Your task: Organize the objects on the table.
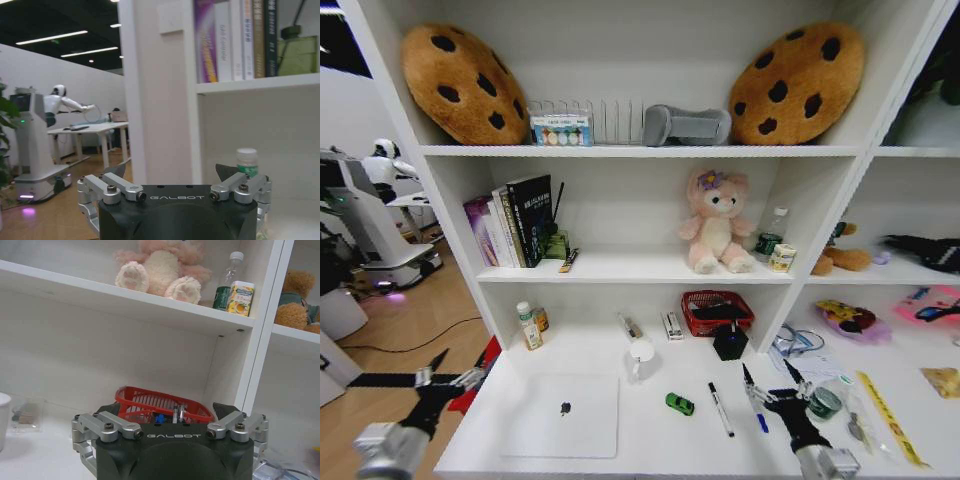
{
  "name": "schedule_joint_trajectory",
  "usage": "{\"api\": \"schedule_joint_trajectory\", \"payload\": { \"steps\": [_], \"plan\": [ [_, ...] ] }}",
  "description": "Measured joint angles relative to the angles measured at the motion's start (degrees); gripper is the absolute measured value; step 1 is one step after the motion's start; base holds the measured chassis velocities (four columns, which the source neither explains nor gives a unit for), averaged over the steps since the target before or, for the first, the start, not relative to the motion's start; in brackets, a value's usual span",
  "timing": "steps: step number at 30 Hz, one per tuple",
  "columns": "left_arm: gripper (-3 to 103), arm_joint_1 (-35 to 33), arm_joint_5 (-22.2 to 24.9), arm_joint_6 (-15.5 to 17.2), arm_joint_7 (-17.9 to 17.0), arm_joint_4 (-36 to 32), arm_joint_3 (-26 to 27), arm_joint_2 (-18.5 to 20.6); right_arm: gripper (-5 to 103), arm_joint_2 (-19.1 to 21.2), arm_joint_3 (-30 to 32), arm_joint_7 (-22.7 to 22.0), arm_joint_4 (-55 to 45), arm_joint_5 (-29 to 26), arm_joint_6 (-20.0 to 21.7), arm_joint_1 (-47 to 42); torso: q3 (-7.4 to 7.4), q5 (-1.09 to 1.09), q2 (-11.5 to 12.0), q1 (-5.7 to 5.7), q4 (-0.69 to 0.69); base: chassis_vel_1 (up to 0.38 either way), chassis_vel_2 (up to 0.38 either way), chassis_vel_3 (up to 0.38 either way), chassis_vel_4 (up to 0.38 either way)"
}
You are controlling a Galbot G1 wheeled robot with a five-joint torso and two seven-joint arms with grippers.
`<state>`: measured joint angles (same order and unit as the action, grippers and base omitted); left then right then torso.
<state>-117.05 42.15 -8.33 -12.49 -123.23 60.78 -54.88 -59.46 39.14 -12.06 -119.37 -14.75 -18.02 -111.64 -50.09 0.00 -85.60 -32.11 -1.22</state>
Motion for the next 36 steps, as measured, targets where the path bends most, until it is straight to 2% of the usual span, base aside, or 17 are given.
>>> {"api": "schedule_joint_trajectory", "payload": {
  "steps": [2,3,6,9,11,15,18,19,21,25,28,36],
  "plan": [
    [100,-0.03,3.01,-0.16,0.23,0.03,3.71,-3.65,100,-0.34,-0.27,1.89,0.18,0.29,-2.94,-1.72,0.0,0.01,0.0,0.0,0.0,0.0,0.0,0.0,0.0],
    [100,-0.03,3.01,-0.16,0.23,0.03,3.71,-3.65,100,-0.34,-0.27,1.89,0.18,0.29,-2.94,-1.72,0.0,0.01,0.0,0.0,0.0,0.0,0.0,0.0,0.0],
    [100,-0.01,4.68,-0.37,0.42,-0.14,5.25,-6.94,100,-1.93,-1.15,6.43,1.83,0.5,-8.57,-4.32,0.0,0.0,0.0,0.0,0.0,0.0,0.0,0.0,0.0],
    [100,-0.1,4.93,-0.46,0.56,-0.16,5.35,-7.51,100,-2.52,-1.61,8.01,2.42,0.5,-10.06,-5.08,0.0,0.0,0.0,0.0,-0.02,0.0,0.0,0.0,0.0],
    [100,-0.09,5.19,-0.72,0.65,0.27,6.07,-8.64,100,-2.79,-3.26,12.06,5.01,0.53,-13.28,-5.27,0.0,0.0,0.0,0.0,-0.04,0.0,0.0,0.0,0.0],
    [100,0.02,5.65,-0.75,0.61,0.35,6.94,-9.8,100,-1.11,-5.27,14.65,7.33,-0.56,-14.16,-3.74,0.0,0.01,0.0,0.0,0.0,0.0,0.0,0.0,0.0],
    [100,0.88,5.26,-0.31,0.29,0.08,7.39,-11.04,100,2.6,-7.61,17.58,9.78,-3.28,-14.24,-1.5,0.0,0.0,0.0,0.0,0.03,0.0,0.0,0.0,0.0],
    [100,0.88,5.26,-0.31,0.29,0.08,7.39,-11.04,100,2.6,-7.61,17.58,9.78,-3.28,-14.24,-1.5,0.0,0.0,0.0,0.0,0.03,0.0,0.0,0.0,0.0],
    [100,1.75,4.4,0.57,0.02,-0.82,6.68,-11.45,100,5.17,-9.01,19.05,11.49,-4.22,-14.24,0.35,-0.01,0.03,0.0,0.0,-0.01,0.0,0.0,0.0,0.0],
    [100,2.6,2.96,1.52,-0.41,-1.73,5.07,-11.76,100,7.79,-10.64,20.4,12.63,-6.04,-13.82,2.32,-0.01,-0.01,0.0,-0.01,-0.04,0.0,0.0,0.0,0.0],
    [100,2.68,2.62,1.79,-0.62,-2.23,4.89,-12.26,100,9.13,-11.97,21.04,12.85,-7.37,-13.16,3.55,-0.01,0.01,0.01,0.0,-0.01,0.0,0.0,0.0,0.0],
    [100,2.58,2.32,2.51,-1.39,-3.42,5.43,-12.77,100,14.07,-19.2,22.35,14.07,-11.21,-10.69,8.04,-0.01,0.01,0.01,0.0,0.0,0.0,0.0,0.0,0.0]
  ]
}}
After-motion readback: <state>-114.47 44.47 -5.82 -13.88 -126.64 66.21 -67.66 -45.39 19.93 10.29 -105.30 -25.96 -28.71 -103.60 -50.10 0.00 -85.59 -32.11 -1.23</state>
